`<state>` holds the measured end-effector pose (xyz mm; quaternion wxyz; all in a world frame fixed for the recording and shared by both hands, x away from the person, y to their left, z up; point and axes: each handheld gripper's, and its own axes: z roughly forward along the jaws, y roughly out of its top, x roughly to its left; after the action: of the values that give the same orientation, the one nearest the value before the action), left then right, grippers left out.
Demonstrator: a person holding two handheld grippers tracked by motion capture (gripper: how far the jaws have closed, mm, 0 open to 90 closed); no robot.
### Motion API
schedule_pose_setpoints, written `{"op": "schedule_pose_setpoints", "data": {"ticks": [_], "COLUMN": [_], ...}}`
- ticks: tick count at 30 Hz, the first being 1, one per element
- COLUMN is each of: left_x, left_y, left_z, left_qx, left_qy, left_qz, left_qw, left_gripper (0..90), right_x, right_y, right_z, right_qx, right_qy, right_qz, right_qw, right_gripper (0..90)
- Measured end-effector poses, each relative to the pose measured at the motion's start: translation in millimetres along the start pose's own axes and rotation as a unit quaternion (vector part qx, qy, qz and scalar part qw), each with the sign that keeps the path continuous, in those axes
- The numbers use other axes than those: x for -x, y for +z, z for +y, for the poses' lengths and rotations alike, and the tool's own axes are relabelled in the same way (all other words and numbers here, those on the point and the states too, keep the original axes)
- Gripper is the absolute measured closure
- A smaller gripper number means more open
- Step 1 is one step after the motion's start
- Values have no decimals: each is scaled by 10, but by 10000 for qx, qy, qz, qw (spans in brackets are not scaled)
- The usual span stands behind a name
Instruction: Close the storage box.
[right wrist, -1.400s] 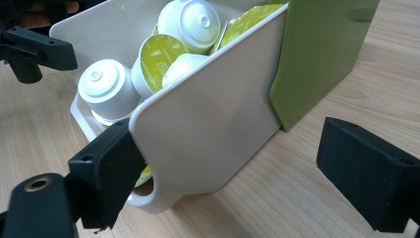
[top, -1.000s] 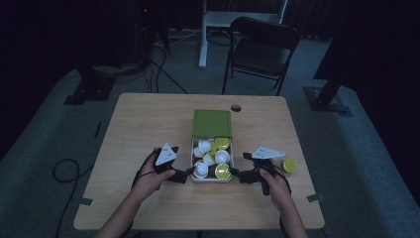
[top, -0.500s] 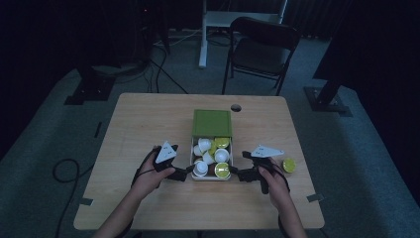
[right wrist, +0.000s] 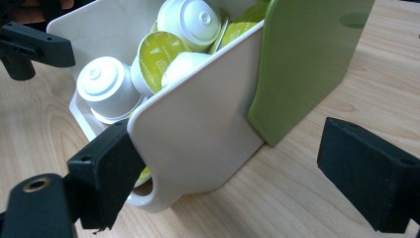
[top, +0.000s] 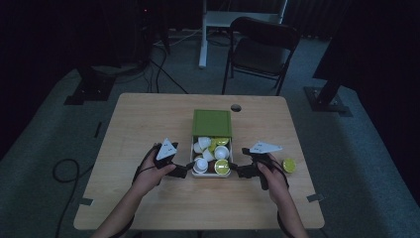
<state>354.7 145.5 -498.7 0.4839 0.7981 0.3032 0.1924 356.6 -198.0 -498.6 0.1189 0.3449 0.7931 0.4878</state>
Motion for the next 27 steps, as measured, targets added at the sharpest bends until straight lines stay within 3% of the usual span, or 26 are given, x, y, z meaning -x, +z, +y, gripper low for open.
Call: {"op": "schedule_pose_setpoints", "data": {"ticks": [27], "left_x": [-119], "left_y": [70], "left_z": [94], "left_qx": [-45], "left_qy": [34], "left_qz": [99], "left_qw": [9999], "left_gripper": [1], "right_x": [86], "right_y": [79], "right_z": [69], "right_qx": [48], "right_qy": [116], "right_qz": [-44], "right_qw": [9999], "right_gripper": [111]}}
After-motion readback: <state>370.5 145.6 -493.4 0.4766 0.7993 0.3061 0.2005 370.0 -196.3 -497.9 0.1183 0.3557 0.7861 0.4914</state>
